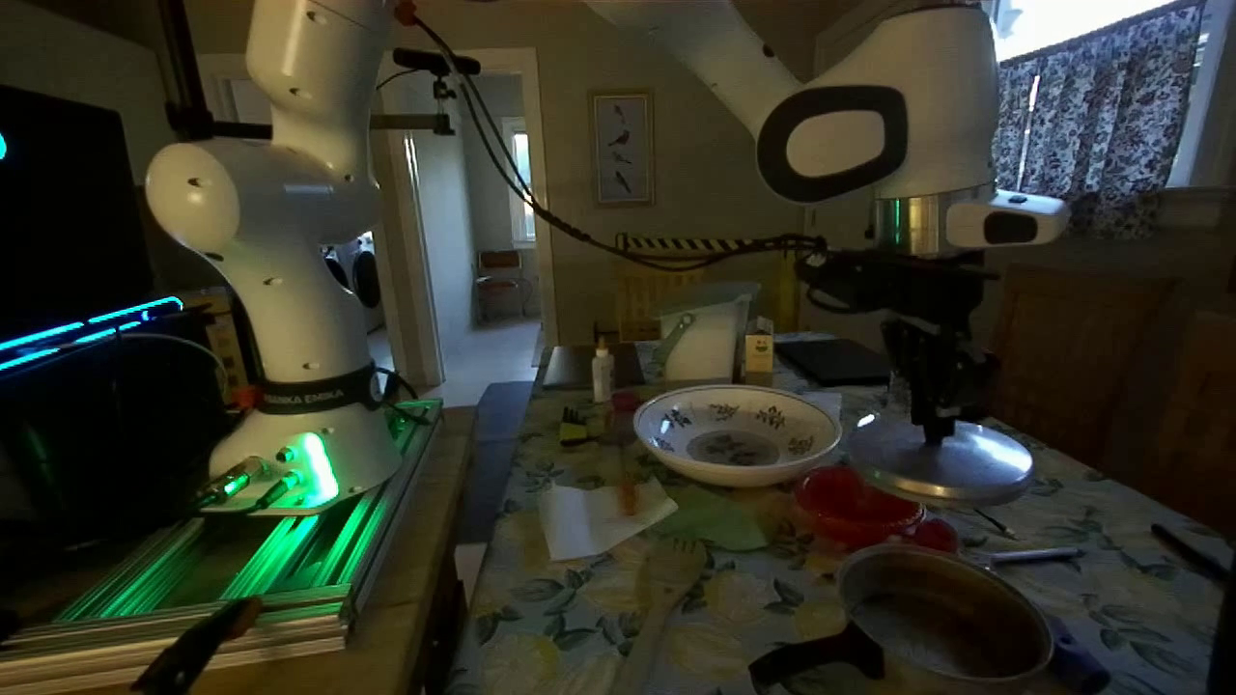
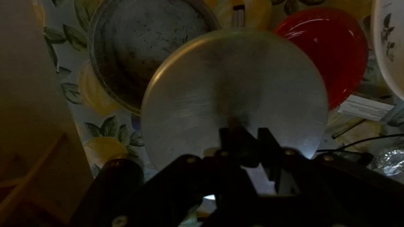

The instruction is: Remove the lid from the pot

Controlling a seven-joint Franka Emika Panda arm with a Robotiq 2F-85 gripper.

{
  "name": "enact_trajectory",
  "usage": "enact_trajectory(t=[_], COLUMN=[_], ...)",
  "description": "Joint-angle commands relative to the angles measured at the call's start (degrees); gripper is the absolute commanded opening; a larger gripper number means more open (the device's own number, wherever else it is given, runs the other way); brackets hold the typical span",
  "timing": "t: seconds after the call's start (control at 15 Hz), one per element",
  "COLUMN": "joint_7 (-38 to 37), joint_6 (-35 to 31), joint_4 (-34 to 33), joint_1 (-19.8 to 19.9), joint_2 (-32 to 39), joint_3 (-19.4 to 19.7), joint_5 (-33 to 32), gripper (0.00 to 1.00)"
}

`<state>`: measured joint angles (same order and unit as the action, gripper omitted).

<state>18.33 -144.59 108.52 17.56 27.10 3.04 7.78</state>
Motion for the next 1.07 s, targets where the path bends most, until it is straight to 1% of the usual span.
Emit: enact_trajectory(t=[0.0,0.27,0.4,0.47,0.53,0.6,0.67,0.93,1.0], joint_7=[1.52,2.36,2.33,1.17,0.63,1.29,1.25,1.25,0.33], joint_6=[3.4,3.82,4.29,4.61,6.12,3.26,3.48,3.46,3.22], joint_4=[-2.83,-7.93,-10.9,-12.41,-14.03,-9.02,-9.75,-9.71,-11.62], joint_1=[-1.43,-2.12,-1.59,-1.61,-1.16,-1.55,-1.42,-1.45,-1.67], joint_2=[-0.3,2.91,4.73,5.79,6.87,3.68,4.31,4.36,6.38], joint_3=[0.4,0.29,0.17,0.42,0.13,0.06,0.07,0.01,0.66], joint_5=[-3.64,-5.34,-4.9,-4.7,-3.61,-4.22,-4.23,-4.23,-4.79], gripper=[0.06,0.06,0.06,0.06,0.06,0.06,0.25,0.25,0.06])
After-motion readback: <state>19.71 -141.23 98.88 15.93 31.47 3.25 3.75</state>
